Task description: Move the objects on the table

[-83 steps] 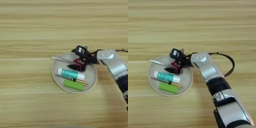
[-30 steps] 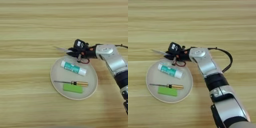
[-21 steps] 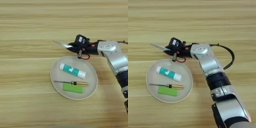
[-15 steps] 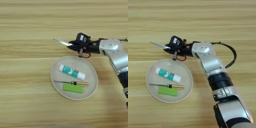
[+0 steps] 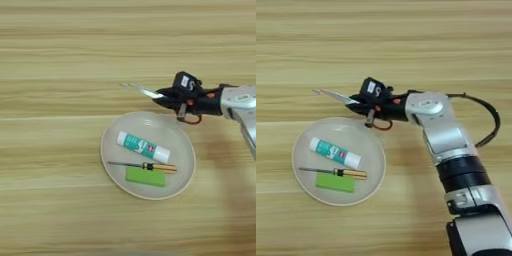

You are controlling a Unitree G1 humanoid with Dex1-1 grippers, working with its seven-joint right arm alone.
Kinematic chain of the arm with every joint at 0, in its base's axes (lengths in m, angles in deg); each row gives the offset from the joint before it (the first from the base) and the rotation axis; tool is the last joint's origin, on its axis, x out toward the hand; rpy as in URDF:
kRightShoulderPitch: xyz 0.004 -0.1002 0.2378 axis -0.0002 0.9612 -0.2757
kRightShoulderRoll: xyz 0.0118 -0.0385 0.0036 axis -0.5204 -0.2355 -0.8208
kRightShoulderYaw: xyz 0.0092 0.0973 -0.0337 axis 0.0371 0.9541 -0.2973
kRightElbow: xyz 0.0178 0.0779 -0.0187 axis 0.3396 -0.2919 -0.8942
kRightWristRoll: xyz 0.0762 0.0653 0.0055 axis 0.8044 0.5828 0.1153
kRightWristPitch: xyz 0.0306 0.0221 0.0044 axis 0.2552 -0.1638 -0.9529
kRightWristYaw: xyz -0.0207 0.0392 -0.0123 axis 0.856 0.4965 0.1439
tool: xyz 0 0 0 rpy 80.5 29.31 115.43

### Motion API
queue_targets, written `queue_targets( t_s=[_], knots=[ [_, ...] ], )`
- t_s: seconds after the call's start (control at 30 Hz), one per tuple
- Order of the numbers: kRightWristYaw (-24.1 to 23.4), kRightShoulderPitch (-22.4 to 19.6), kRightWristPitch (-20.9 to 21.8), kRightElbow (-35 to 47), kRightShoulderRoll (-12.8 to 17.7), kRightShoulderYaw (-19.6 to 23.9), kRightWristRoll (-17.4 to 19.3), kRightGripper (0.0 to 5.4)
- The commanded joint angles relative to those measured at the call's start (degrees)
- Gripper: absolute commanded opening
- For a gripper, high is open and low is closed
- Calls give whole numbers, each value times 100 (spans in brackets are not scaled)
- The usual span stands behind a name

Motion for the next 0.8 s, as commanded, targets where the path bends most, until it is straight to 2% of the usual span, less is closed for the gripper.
queue_targets(
  t_s=[0.03,0.23,0.53,0.8],
  knots=[
    [-295,-687,340,-491,299,272,7,70],
    [-465,-999,742,-1816,379,300,-115,70],
    [-598,-1332,1335,-3659,332,238,-325,70],
    [-385,-1438,1740,-4307,276,236,-308,69]
  ],
)
